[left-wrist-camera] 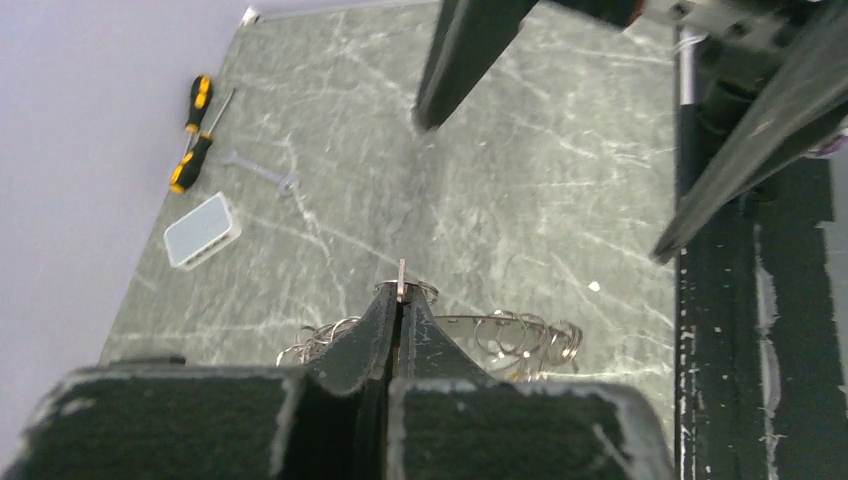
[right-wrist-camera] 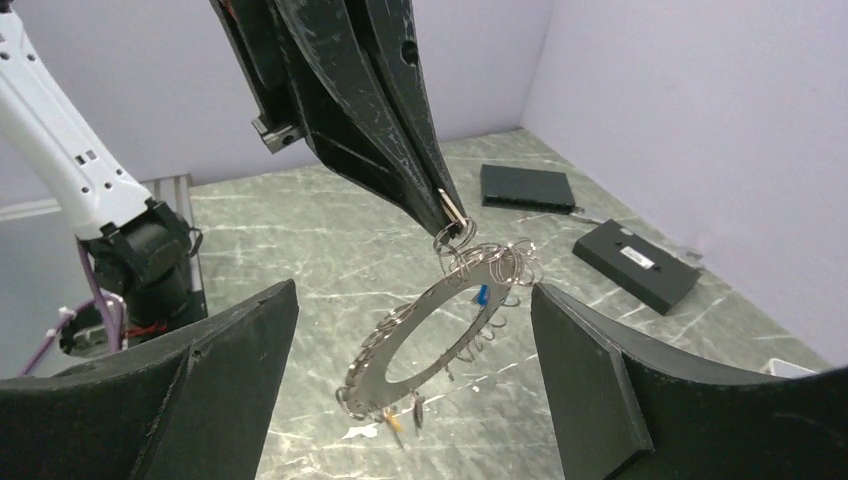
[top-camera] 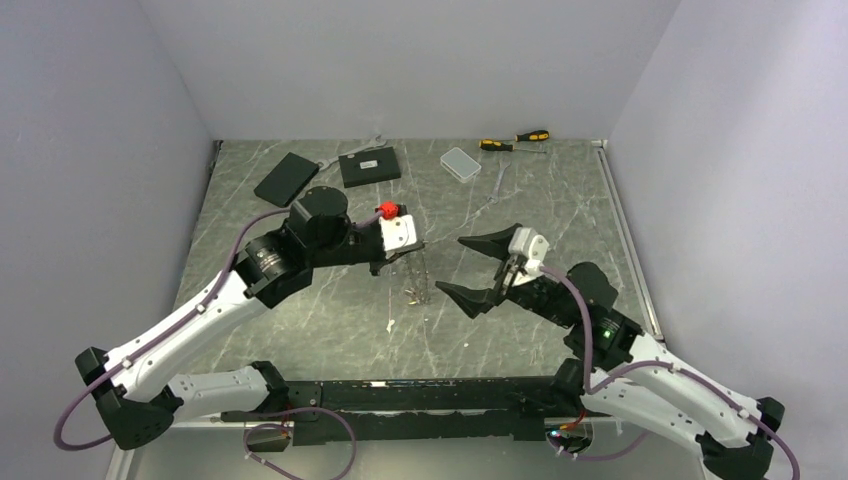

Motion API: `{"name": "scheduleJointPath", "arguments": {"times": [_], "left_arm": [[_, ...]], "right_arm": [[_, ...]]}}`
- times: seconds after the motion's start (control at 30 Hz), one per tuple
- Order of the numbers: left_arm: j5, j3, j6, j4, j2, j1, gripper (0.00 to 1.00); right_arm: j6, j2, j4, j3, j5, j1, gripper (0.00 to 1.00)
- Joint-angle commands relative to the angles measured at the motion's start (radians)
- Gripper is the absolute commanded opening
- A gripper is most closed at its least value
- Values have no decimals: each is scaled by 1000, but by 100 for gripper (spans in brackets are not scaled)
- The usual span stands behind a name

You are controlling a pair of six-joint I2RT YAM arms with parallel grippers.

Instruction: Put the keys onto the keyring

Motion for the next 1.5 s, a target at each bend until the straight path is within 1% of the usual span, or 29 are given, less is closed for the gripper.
{"name": "scheduleJointPath", "arguments": {"times": [0.0,0.1,0.23,0.47,0.6,0.7,0.73,0.8,0.87,0.93,1.03,1.13,1.27,1.37,1.47], "left_arm": [[-142,69,41,-30,32,-1,0],[-210,74,56,-43,70,-1,0],[-255,84,73,-13,135,9,0],[-217,171,65,70,324,122,0],[-249,318,77,94,491,169,0],[-298,495,82,90,606,204,0],[-307,534,73,96,628,214,0],[-325,559,55,132,643,221,0],[-330,532,35,168,628,222,0],[-309,453,11,204,600,222,0],[-271,249,-14,293,539,222,0],[-269,59,-50,330,512,223,0],[-271,-112,-99,344,506,222,0],[-271,-174,-136,353,489,222,0],[-258,-187,-136,314,483,222,0]], "right_arm": [[-8,-68,-55,18,85,6,90],[10,-99,-77,4,118,6,90],[33,-142,-94,-15,151,6,90],[50,-198,-127,-35,223,6,90],[51,-215,-142,-37,263,6,90],[51,-226,-173,-36,283,6,90],[71,-230,-182,-35,289,6,90],[92,-244,-202,-35,304,6,90],[110,-266,-218,-49,320,6,90],[125,-288,-228,-72,332,6,90],[141,-316,-236,-102,350,6,90],[140,-319,-241,-116,363,5,90],[132,-300,-240,-114,363,6,90],[128,-282,-232,-109,358,6,90],[132,-268,-229,-104,359,6,90]]}}
